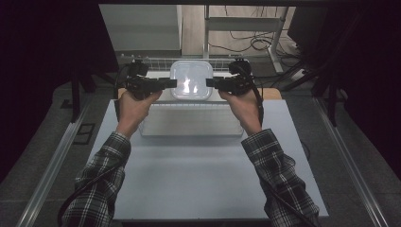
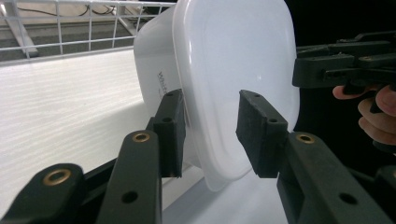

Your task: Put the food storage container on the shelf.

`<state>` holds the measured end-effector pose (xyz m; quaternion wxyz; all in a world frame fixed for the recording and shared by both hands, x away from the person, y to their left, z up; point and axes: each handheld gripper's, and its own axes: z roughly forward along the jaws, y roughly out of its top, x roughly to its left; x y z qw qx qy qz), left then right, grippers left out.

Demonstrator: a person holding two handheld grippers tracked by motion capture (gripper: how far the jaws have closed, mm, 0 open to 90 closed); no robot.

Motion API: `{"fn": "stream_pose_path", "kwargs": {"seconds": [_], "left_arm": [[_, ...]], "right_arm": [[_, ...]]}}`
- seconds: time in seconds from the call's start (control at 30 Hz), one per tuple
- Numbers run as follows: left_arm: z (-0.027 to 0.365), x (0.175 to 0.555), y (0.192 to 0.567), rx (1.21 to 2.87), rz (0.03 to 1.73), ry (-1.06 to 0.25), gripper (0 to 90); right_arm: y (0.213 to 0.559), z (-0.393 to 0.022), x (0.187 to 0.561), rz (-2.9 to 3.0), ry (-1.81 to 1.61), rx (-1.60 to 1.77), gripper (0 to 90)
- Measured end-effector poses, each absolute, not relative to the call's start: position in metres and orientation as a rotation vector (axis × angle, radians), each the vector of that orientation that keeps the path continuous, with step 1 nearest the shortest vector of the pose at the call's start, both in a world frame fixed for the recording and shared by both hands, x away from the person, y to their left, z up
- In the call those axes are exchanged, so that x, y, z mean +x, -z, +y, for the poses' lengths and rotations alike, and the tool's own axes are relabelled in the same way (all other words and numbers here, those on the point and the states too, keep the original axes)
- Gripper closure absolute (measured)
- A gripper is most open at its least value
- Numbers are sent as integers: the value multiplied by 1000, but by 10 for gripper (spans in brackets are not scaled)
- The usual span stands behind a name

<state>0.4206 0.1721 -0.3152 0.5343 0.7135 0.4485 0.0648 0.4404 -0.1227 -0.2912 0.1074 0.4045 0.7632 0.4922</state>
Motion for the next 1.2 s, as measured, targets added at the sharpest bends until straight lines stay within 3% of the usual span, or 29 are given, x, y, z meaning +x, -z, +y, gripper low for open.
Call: {"fn": "stream_pose_path", "kwargs": {"seconds": [0.33,0.53,0.9,1.1,1.2], "left_arm": [[171,427,319,1695,1092,-133,639],[170,432,318,1697,1107,-166,594],[163,445,314,1696,1155,-252,543],[162,444,314,1727,1136,-355,402],[164,441,311,1692,1094,-340,329]], "right_arm": [[295,-120,450,2252,-1430,1212,580],[296,-116,453,2245,-1404,1215,518],[296,-112,463,2163,-1341,1218,482],[297,-111,465,2142,-1330,1210,437],[296,-113,463,2138,-1384,1149,365]]}}
